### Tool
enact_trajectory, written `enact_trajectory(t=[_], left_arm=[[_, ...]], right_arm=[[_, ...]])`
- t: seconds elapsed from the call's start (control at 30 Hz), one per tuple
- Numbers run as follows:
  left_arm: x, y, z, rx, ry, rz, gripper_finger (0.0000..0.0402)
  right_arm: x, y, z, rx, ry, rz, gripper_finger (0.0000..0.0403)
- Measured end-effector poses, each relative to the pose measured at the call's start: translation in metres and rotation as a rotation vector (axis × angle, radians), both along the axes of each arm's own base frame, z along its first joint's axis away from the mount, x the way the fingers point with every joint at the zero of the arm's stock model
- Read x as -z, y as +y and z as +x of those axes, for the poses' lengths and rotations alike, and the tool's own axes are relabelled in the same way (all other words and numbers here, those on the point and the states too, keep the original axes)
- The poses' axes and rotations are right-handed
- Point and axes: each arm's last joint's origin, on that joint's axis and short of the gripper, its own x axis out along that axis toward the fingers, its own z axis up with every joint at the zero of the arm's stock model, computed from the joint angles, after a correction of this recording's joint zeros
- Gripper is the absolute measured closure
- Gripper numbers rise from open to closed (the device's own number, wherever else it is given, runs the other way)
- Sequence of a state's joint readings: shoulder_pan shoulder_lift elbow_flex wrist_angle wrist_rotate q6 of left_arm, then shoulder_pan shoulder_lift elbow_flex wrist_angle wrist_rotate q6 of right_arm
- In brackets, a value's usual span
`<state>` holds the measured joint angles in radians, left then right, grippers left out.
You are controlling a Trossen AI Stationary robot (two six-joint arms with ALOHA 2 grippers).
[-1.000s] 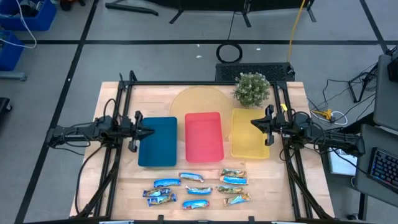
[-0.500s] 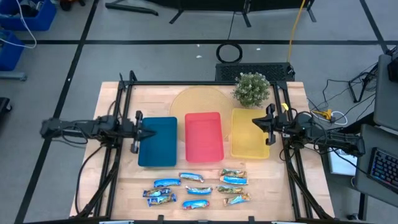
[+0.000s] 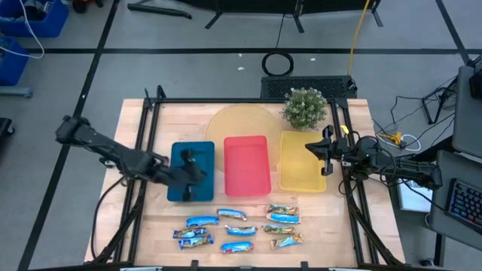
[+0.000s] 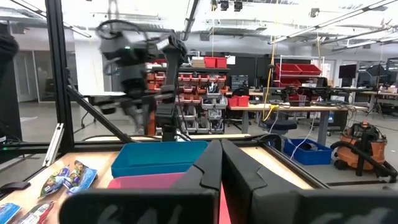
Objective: Pick and place Granola Bars by type
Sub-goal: Put the blue granola bar into the blue bin
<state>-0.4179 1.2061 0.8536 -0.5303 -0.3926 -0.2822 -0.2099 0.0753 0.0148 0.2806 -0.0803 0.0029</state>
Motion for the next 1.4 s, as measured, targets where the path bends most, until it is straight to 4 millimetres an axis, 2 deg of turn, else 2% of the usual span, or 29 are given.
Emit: enact_trajectory(t=[0.13, 0.37, 0.6, 0.87, 1.23, 1.4], left_arm=[[0.008, -0.028, 0.013, 0.014, 0.145, -0.044, 0.029], [0.017, -0.069, 0.037, -0.049, 0.232, -0.184, 0.0189], [0.033, -0.108, 0.048, 0.045, 0.288, -0.139, 0.0141], [0.052, -0.112, 0.058, -0.111, 0.336, -0.22, 0.0122], [0.068, -0.119, 0.059, -0.05, 0.401, -0.21, 0.011], [0.081, -0.119, 0.064, -0.056, 0.423, -0.186, 0.011]], right_arm=[[0.001, 0.0, 0.0, 0.002, 0.013, -0.006, 0.0403], [0.003, 0.0, 0.001, 0.014, 0.04, -0.066, 0.0403], [0.0, 0.0, 0.0, 0.014, 0.006, -0.066, 0.0403], [-0.001, 0.0, 0.0, 0.015, 0.001, -0.067, 0.0403], [0.0, 0.0, 0.0, 0.014, 0.01, -0.065, 0.0403], [0.001, 0.0, 0.001, 0.014, 0.017, -0.063, 0.0403]])
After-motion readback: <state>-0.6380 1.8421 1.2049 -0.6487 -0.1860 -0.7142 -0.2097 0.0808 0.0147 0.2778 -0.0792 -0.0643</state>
